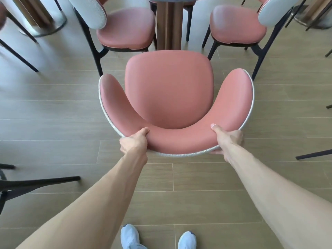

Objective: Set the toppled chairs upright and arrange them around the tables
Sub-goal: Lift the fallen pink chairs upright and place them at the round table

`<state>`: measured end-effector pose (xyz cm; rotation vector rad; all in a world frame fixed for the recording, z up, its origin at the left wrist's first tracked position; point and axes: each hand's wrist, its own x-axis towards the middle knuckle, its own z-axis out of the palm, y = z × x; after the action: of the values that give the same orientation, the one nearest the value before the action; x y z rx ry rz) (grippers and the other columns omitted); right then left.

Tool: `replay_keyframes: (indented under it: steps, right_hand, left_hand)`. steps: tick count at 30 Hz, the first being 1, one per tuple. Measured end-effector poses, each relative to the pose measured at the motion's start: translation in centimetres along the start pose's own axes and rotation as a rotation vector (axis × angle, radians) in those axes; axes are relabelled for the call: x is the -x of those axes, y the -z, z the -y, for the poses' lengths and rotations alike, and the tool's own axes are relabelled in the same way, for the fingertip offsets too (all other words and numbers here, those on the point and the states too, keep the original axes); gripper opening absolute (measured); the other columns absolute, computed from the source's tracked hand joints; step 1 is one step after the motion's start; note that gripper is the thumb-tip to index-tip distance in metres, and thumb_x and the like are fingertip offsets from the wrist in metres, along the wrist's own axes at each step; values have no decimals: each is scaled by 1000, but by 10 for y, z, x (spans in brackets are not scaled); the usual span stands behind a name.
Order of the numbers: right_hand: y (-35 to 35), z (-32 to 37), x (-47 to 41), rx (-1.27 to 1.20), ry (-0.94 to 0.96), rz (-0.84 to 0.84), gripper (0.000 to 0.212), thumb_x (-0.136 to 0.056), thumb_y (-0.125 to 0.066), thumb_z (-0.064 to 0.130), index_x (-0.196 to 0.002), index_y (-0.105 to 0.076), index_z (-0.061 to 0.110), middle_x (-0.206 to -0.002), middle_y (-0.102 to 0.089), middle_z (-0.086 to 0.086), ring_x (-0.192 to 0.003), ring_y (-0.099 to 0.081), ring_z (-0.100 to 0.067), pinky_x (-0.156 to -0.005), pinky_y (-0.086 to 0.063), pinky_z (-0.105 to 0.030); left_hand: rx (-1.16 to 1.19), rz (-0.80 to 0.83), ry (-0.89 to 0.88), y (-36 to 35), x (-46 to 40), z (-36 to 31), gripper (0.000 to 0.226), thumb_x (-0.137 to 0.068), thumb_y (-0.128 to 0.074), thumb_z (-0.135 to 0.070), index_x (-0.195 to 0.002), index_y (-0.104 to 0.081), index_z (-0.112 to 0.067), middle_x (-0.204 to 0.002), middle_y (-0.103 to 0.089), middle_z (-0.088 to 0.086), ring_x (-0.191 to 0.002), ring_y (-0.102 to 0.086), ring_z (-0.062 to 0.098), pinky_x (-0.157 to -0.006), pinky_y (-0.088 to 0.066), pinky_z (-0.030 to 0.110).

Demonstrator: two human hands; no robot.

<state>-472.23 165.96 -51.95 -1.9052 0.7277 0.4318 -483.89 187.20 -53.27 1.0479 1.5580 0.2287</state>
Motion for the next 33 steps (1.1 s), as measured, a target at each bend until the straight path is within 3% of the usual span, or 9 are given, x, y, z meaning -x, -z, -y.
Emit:
replay_keyframes:
  steps: [4, 8, 14, 19, 23, 25, 27, 31, 33]
  right_hand:
    - [-26, 43, -23, -17, 70, -23, 69, -74, -84, 36, -125, -49, 5, -119, -63, -12, -98, -67, -40, -61, -62, -53]
    - [-50, 84, -45, -40, 96, -16, 63, -77, -82, 28, -124, -47, 4, -116, -62, -14, -87, -69, -42, -45, -58, -54]
    - [-78, 129, -73, -24, 105, -25, 59, -81, -78, 24, -127, -48, 3, -116, -62, -14, -81, -68, -41, -42, -56, -55]
    - [-103, 169, -98, 10, 133, -42, 59, -82, -74, 21, -132, -48, 1, -120, -60, -12, -89, -68, -42, -48, -58, -56]
    - [-124, 185, -122, 92, 123, -150, 60, -78, -70, 17, -131, -48, 1, -128, -62, -15, -104, -68, -40, -80, -60, -53]
    - [-127, 185, -125, 123, 118, -173, 61, -79, -70, 18, -132, -46, 0, -131, -61, -17, -109, -67, -39, -87, -58, -51]
    - [-126, 184, -126, 122, 114, -155, 61, -81, -70, 19, -133, -44, -2, -133, -59, -20, -112, -65, -40, -91, -57, -51]
    - [-124, 192, -119, 107, 135, -152, 58, -85, -70, 18, -131, -42, -3, -133, -59, -22, -110, -66, -41, -88, -58, -51]
    - [-120, 192, -118, 129, 143, -154, 58, -87, -71, 21, -131, -42, -3, -130, -60, -19, -106, -68, -41, -84, -60, -51]
  left_hand:
    - [0, 29, -82, -27, -19, -46, 51, -64, -89, -32, -96, -54, -12, -101, -60, 9, -85, -68, 31, -75, -62, 46]
    - [-74, 50, -119, -53, -43, -90, 30, -66, -85, -25, -80, -62, -10, -93, -69, 13, -61, -71, 33, -50, -60, 52]
    - [-151, -7, -186, -85, -69, -133, 23, -67, -79, -22, -66, -59, -9, -56, -59, 9, -30, -59, 33, -52, -61, 48]
    - [-164, 9, -230, -110, -82, -173, 22, -70, -74, -19, -73, -57, -6, -70, -64, 14, -44, -67, 38, -52, -61, 48]
    - [-167, -52, -230, -124, -95, -192, 18, -72, -73, -17, -72, -57, -7, -85, -68, 15, -61, -71, 42, -60, -62, 47]
    - [-177, -61, -206, -123, -98, -190, 21, -71, -74, -19, -72, -55, -9, -87, -68, 14, -65, -72, 40, -62, -63, 47]
    - [-181, -61, -197, -124, -98, -189, 23, -70, -75, -20, -71, -53, -10, -84, -66, 13, -59, -70, 38, -55, -62, 47]
    - [-193, -82, -200, -127, -102, -193, 25, -65, -75, -24, -75, -56, -11, -88, -66, 11, -71, -72, 37, -65, -63, 48]
    - [-215, -47, -187, -128, -98, -193, 25, -65, -74, -23, -74, -55, -10, -87, -67, 12, -56, -71, 36, -60, -62, 49]
